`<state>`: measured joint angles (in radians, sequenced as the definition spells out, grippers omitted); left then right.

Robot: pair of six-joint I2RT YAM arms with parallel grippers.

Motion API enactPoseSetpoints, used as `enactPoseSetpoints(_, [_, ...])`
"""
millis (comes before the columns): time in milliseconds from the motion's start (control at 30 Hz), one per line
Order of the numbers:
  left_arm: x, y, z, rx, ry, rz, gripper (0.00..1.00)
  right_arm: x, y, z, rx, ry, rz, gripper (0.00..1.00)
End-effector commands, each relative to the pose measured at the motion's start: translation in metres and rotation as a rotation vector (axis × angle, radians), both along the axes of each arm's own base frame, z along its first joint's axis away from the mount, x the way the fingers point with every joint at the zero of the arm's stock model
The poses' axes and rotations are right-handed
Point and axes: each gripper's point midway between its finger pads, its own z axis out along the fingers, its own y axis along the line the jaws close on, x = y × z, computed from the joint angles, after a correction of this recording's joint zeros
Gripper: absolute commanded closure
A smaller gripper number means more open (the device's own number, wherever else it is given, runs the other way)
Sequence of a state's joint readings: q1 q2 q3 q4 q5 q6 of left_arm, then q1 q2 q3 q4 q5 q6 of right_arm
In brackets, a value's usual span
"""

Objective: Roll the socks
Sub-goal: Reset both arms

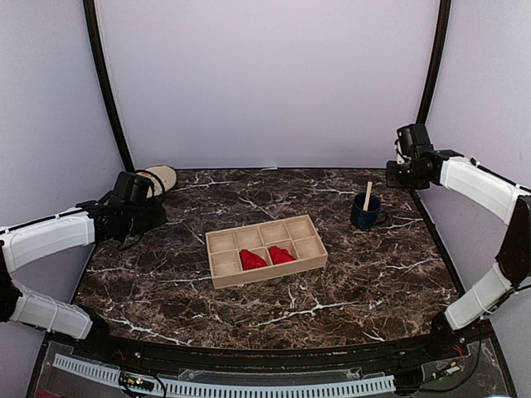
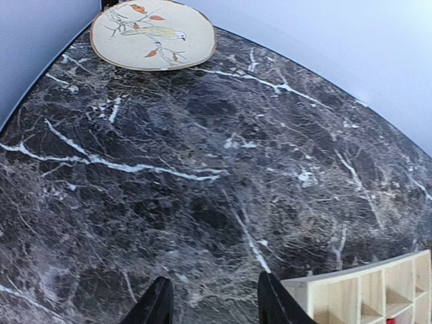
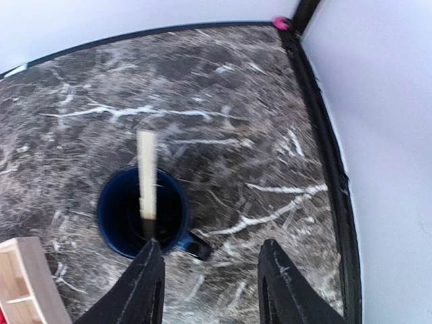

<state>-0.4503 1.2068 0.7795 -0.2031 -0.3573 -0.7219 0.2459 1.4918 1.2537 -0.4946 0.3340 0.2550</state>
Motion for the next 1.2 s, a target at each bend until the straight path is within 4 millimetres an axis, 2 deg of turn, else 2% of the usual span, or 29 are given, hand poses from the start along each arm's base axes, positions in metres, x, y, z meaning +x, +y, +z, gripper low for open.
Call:
enactPoseSetpoints(0, [0.013,0.025,-0.011,0.178,0.044,-0.011,0.54,-0.009,-0.037,0.009,-0.013,-0.079,-0.133,0.55])
enactPoseSetpoints(133, [0.028,0.038,-0.010,0.325,0.053,0.007,0.53,-0.029,-0.057,-0.004,-0.007,-0.109,-0.199,0.54])
enactPoseSetpoints(233, [0.040,0.038,-0.007,0.404,0.035,-0.021,0.52,-0.042,-0.068,-0.004,0.004,-0.169,-0.238,0.51])
enactPoseSetpoints(400, [0.050,0.036,-0.005,0.448,-0.018,-0.054,0.50,-0.058,-0.087,-0.002,-0.030,-0.245,-0.330,0.29])
enactPoseSetpoints(500, [0.051,0.037,-0.008,0.448,-0.042,-0.059,0.49,-0.061,-0.096,-0.011,-0.068,-0.234,-0.370,0.19])
enactPoseSetpoints(567, [0.051,0.040,-0.007,0.450,-0.062,-0.042,0.49,-0.062,-0.101,-0.017,-0.088,-0.219,-0.403,0.16])
enactPoseSetpoints(800, [0.051,0.050,0.007,0.462,-0.120,0.029,0.49,-0.063,-0.101,-0.019,-0.062,-0.268,-0.414,0.15])
enactPoseSetpoints(1033, [0.047,0.051,0.008,0.450,-0.183,0.020,0.49,-0.077,-0.103,-0.041,-0.075,-0.232,-0.412,0.15])
enactPoseSetpoints(1167, [0.048,0.048,0.005,0.458,-0.191,-0.006,0.49,-0.090,-0.105,-0.033,-0.050,-0.303,-0.416,0.15])
